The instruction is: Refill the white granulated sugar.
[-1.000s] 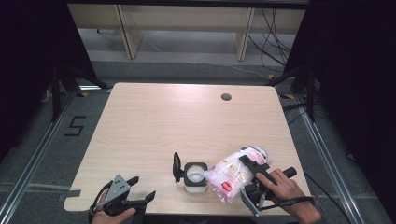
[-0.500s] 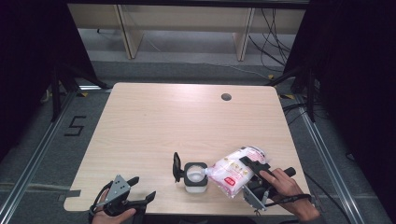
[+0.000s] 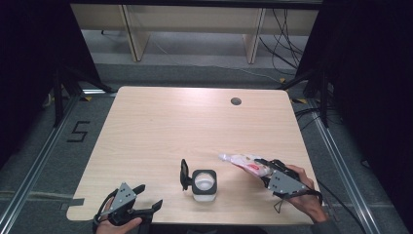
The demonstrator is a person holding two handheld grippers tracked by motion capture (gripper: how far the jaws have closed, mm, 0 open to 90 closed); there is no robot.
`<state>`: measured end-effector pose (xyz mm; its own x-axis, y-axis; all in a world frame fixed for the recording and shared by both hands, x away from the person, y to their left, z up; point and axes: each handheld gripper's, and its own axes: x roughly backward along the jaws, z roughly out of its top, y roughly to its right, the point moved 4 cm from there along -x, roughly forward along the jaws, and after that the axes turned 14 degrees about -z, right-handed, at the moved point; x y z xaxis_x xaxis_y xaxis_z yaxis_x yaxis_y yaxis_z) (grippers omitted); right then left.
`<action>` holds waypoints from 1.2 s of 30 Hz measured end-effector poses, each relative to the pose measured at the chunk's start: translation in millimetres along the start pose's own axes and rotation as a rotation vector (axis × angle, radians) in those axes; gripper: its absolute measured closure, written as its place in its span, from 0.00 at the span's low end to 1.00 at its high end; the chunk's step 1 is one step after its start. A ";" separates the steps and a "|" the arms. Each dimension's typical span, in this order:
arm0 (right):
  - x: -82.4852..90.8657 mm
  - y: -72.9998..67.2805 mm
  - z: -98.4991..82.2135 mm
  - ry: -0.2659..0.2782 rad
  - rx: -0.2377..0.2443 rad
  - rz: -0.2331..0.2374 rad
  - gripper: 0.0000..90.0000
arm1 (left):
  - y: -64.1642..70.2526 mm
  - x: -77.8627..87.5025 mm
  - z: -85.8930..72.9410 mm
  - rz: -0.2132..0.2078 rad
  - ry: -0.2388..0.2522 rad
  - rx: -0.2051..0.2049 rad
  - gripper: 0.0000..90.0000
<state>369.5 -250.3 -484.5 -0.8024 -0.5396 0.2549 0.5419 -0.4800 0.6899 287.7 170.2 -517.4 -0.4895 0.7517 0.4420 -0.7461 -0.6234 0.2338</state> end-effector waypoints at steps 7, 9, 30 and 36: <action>3.5 13.8 -29.6 0.004 -0.287 -0.010 0.71 | -2.4 2.6 -0.2 0.010 -0.008 -0.017 0.20; 5.9 18.6 -36.4 0.001 -0.326 -0.019 0.71 | -1.8 1.4 -0.2 0.015 0.005 0.004 0.20; 10.9 28.1 -48.9 -0.041 -0.481 -0.069 0.65 | -0.8 0.2 -0.6 0.012 0.002 0.000 0.20; 14.1 29.2 -49.3 -0.044 -0.528 -0.078 0.62 | -0.8 -0.3 -0.7 0.008 -0.001 -0.002 0.20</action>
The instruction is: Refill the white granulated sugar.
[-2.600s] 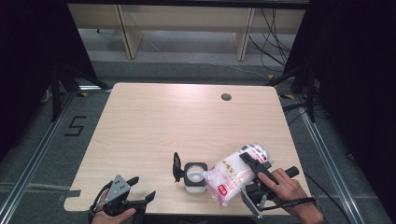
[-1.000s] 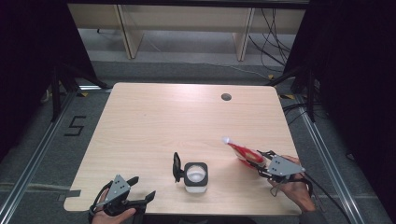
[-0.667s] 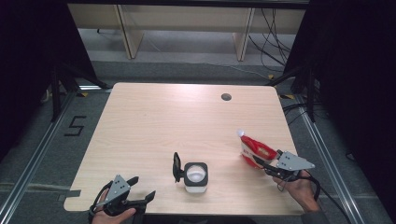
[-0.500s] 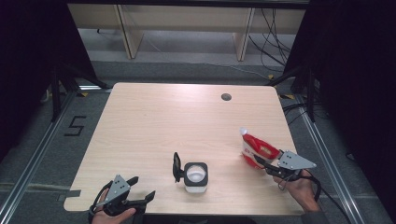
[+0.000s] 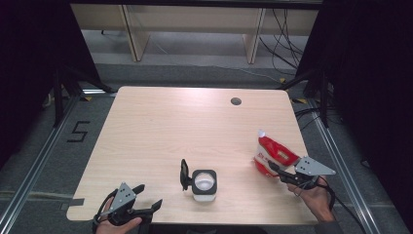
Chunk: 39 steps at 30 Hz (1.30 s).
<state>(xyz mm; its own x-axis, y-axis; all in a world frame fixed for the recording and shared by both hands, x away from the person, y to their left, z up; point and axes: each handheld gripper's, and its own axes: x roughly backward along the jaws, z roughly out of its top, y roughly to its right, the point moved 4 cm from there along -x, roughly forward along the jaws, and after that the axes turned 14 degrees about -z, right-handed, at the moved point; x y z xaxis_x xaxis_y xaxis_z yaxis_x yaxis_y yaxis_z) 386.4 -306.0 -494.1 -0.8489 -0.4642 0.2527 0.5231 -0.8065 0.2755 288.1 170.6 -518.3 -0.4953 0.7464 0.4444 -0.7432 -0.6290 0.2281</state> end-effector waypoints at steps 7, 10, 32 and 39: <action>1.6 4.0 0.7 0.011 -0.003 -0.045 0.55 | -0.5 0.5 0.1 0.009 -0.010 -0.008 0.20; 4.0 3.6 0.7 -0.004 -0.032 -0.052 0.51 | -0.8 0.4 -0.4 0.008 -0.008 0.003 0.20; 43.6 -6.4 -9.6 -0.226 -0.239 -0.191 0.31 | 1.5 -6.9 12.1 -0.028 0.024 0.007 0.20; 61.1 -22.4 -12.2 -0.304 -0.246 -0.191 0.30 | 6.2 -11.1 29.1 -0.040 0.056 -0.011 0.22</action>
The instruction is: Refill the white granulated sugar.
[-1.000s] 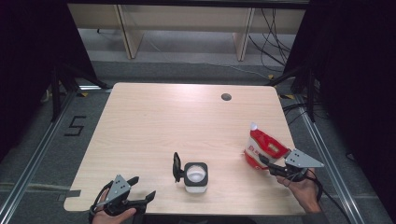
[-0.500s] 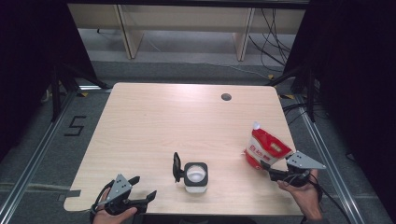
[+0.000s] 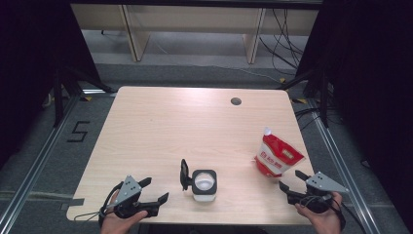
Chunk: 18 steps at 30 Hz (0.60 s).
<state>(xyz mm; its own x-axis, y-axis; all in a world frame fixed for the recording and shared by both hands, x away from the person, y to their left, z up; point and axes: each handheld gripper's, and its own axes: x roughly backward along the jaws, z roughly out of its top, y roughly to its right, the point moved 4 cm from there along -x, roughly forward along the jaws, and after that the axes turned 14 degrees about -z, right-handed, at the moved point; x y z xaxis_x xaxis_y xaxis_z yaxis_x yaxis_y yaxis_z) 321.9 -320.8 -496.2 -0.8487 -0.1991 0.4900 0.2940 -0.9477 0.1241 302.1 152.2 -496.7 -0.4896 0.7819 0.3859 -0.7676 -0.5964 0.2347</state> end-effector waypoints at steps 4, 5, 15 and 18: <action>8.1 -10.3 -2.1 -0.019 0.013 -0.002 0.29 | 1.4 0.1 11.3 0.006 0.005 -0.008 0.31; 7.9 -10.4 -2.0 -0.011 0.042 0.005 0.29 | 1.4 0.1 11.3 0.006 0.005 -0.008 0.33; 18.7 -18.0 -9.5 -0.031 0.099 -0.017 0.28 | 12.4 -9.1 40.4 -0.016 -0.005 -0.056 0.47; 19.1 -18.4 -9.1 -0.010 0.122 -0.017 0.28 | 12.8 -9.7 43.2 -0.019 -0.002 -0.066 0.48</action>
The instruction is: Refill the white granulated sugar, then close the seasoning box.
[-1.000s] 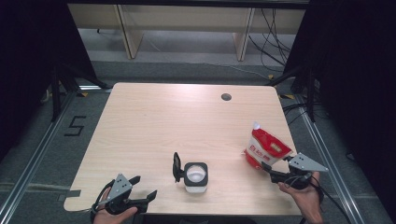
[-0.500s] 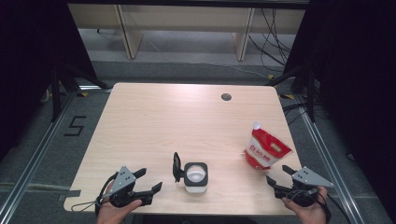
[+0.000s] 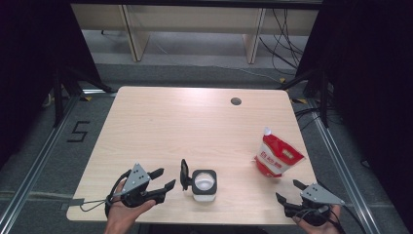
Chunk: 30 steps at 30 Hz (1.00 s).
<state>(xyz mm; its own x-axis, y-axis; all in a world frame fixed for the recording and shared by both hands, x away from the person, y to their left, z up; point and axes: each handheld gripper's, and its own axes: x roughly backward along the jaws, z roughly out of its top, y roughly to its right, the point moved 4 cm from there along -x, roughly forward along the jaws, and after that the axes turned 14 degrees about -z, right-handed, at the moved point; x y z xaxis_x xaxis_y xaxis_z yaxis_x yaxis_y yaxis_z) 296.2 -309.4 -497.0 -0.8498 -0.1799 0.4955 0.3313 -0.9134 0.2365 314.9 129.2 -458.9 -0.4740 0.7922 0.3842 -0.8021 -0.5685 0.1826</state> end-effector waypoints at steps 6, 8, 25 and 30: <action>2.2 -5.3 0.3 -0.010 0.016 0.017 0.28 | 4.1 -0.5 6.2 -0.011 0.003 -0.020 0.53; 4.0 -7.8 -1.0 -0.032 -0.007 0.012 0.28 | 5.6 -0.7 9.2 -0.021 -0.005 -0.050 0.57; 3.8 -9.2 0.6 -0.018 0.040 0.023 0.29 | 16.8 -11.6 31.3 -0.042 -0.045 -0.193 0.89; 2.2 -7.5 0.8 -0.001 0.064 0.013 0.29 | 21.5 -15.6 34.6 -0.040 -0.059 -0.193 0.92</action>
<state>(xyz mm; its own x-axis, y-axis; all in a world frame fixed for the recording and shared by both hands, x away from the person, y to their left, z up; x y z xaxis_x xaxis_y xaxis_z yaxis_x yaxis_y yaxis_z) 292.2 -302.6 -497.0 -0.8448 -0.1906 0.4999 0.3675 -0.8858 0.2834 317.5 96.9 -429.6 -0.4230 0.7955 0.4338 -0.8773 -0.4793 0.0236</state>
